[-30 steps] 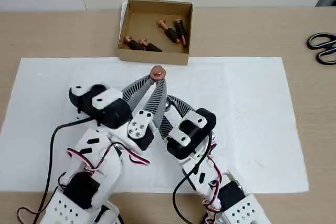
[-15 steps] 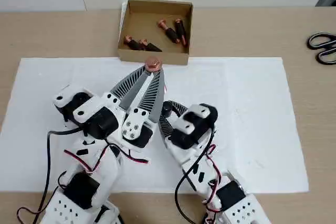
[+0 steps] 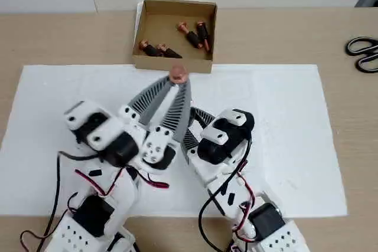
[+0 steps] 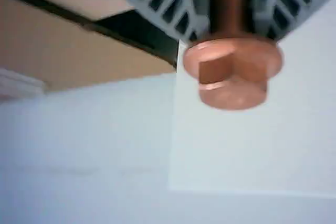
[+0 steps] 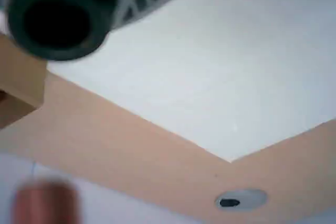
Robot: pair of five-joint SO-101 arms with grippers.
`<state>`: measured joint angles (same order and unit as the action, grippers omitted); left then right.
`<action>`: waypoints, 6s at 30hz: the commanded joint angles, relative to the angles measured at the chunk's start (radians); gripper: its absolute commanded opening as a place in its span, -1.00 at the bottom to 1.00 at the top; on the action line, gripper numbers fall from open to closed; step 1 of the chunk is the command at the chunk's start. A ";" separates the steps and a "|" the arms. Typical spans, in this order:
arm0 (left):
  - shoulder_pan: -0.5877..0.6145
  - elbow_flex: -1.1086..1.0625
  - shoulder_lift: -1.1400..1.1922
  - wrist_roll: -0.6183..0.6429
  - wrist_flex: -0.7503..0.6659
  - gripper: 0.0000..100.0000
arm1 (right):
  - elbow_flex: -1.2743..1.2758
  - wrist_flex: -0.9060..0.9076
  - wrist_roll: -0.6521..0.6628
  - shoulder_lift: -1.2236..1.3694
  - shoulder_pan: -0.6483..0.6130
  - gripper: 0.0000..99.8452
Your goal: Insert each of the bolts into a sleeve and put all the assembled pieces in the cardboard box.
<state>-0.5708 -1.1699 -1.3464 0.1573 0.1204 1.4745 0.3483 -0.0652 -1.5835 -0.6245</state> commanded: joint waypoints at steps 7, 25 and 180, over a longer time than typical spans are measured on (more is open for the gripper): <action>-0.015 0.013 -0.002 -0.068 0.006 -0.99 | -0.132 0.058 -0.005 -0.007 -0.002 -0.99; 0.029 0.137 -0.006 -0.068 0.147 -0.99 | -0.127 0.058 0.133 -0.007 -0.035 -0.99; 0.520 -0.117 -0.470 -0.118 0.448 -0.99 | -0.595 -0.812 0.342 0.947 0.226 -0.99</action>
<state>-0.0675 -1.2881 -1.8036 0.0315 0.5669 1.1293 -0.3928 0.2693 -0.9145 -0.4281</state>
